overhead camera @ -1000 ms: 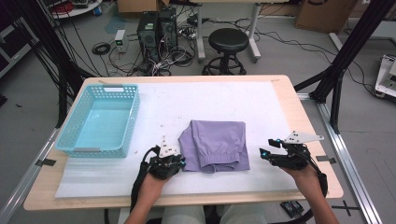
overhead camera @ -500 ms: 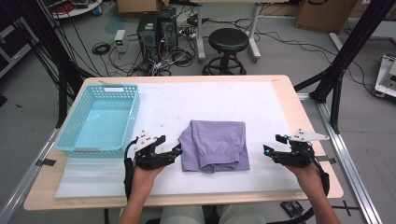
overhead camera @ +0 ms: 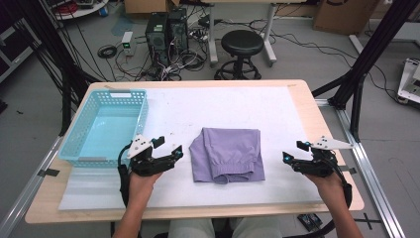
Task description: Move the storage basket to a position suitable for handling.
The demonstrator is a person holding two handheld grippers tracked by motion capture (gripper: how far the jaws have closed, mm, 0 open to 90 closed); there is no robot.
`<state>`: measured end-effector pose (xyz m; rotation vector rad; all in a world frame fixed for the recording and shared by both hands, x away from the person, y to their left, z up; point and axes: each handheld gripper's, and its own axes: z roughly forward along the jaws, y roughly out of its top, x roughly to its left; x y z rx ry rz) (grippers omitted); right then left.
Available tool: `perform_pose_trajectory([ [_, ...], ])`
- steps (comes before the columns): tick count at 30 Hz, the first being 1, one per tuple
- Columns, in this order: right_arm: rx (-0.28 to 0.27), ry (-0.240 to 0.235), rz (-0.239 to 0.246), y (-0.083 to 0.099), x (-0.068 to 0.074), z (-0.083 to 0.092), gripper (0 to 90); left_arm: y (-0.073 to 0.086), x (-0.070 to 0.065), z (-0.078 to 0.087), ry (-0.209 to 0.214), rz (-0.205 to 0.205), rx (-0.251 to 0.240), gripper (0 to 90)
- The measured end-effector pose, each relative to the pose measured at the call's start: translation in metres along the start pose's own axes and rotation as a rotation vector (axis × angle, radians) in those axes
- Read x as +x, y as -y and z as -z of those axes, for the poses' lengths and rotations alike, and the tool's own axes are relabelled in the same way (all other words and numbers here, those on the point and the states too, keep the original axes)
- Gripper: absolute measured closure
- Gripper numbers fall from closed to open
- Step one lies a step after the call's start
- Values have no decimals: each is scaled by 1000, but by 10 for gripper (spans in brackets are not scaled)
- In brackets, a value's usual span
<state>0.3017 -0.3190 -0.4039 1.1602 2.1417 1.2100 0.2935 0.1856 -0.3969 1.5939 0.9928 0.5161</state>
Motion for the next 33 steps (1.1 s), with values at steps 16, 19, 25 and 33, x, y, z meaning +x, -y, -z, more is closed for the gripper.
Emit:
perform_pose_trajectory([
  [16, 4, 2, 7, 2, 0, 0, 273, -14, 53, 47, -83, -9, -46, 241],
  [19, 8, -1, 7, 2, 1, 0, 273, -15, 62, 56, -116, 15, -52, 232],
  [25, 6, 7, -2, 4, -1, 3, 273, -18, 80, 69, -152, 32, -69, 234],
  [33, 1, 18, -7, 5, -3, 6, 274, -26, 107, 82, -176, 15, -62, 289],
])
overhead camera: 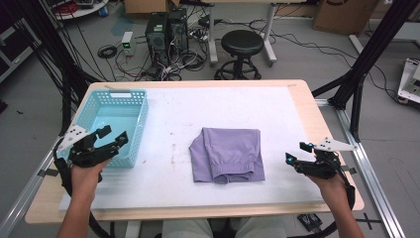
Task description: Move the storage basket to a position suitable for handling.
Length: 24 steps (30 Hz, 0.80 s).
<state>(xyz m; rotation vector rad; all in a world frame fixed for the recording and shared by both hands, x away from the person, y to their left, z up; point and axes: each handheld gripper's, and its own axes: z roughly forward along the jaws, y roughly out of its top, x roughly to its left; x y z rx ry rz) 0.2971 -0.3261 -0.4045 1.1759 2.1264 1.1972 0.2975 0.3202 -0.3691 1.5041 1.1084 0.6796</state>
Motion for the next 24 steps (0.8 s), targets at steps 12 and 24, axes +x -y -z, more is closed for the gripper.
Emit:
perform_pose_trajectory([
  [12, 14, -1, -3, 2, 1, -3, 274, 7, 55, 23, -148, 52, 36, 296],
  [24, 37, -5, 11, 2, 6, -10, 276, 20, 98, 37, -258, 101, 94, 321],
])
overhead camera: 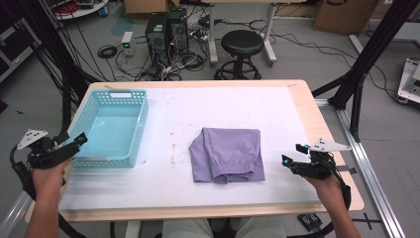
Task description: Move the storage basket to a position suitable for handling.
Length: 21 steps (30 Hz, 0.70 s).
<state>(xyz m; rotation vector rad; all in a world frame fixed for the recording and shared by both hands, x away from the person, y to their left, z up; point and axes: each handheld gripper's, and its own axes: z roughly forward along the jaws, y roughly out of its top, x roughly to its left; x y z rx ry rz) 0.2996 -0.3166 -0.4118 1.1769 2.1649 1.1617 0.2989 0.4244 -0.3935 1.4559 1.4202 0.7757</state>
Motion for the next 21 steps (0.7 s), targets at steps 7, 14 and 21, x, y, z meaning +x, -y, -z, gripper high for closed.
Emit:
perform_pose_trajectory([
  [7, 12, 0, 2, 0, 2, -2, 276, 5, 21, -4, -27, 37, 57, 383],
  [14, 27, -3, 14, 1, 3, -6, 276, 6, 28, -13, -29, 29, 105, 409],
  [21, 36, -2, 10, 2, 4, -6, 277, 5, 27, -17, -1, 23, 118, 539],
])
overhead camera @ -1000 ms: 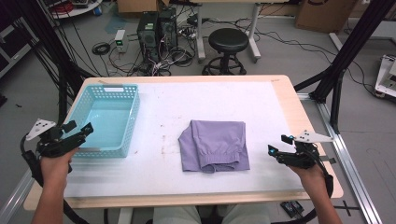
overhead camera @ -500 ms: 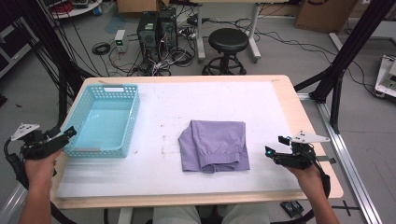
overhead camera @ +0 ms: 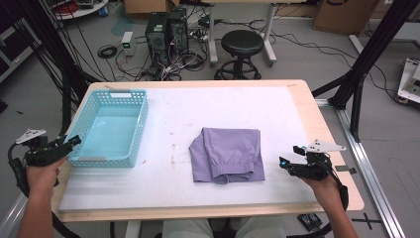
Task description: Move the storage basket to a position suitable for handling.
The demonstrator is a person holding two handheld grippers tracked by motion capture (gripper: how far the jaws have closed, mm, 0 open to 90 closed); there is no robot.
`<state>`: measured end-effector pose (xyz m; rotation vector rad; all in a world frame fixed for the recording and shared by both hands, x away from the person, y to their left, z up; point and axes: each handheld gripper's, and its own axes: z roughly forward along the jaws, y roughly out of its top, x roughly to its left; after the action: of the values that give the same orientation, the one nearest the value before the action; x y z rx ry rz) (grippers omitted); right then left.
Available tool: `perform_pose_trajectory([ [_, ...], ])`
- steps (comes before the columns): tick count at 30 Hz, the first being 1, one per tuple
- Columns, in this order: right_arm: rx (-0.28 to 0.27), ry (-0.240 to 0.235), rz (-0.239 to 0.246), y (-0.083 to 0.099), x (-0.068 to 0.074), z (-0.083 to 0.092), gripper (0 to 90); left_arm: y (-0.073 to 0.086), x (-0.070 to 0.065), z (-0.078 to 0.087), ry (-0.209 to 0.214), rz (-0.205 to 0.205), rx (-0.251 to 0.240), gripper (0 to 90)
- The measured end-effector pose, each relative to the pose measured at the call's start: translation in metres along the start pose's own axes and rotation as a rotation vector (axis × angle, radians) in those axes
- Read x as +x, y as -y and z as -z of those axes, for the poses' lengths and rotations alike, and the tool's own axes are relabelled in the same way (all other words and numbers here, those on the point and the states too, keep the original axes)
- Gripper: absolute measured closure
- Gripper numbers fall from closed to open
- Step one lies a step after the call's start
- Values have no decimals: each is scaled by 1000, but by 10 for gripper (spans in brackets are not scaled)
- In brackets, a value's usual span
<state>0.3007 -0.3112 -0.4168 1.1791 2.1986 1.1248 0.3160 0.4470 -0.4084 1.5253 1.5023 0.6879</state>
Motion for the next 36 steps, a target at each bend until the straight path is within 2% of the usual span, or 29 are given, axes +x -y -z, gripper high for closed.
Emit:
perform_pose_trajectory([
  [5, 1, -1, 1, 0, 0, 0, 277, -1, 1, 2, -18, 2, 16, 638],
  [10, 0, 0, 1, 0, 0, 0, 277, -3, 0, 5, -22, -29, 38, 707],
  [21, -2, -5, 7, -1, 1, 0, 277, 1, -11, 8, 20, -71, 32, 747],
  [24, -4, -4, 5, -2, 1, 1, 278, 4, -14, 9, 26, -101, 36, 760],
  [28, -5, -7, 3, -2, 1, 1, 278, 6, -17, 9, 27, -101, 32, 757],
  [36, -8, -9, 5, -2, 1, 1, 278, 5, -23, 8, 50, -127, 43, 757],
])
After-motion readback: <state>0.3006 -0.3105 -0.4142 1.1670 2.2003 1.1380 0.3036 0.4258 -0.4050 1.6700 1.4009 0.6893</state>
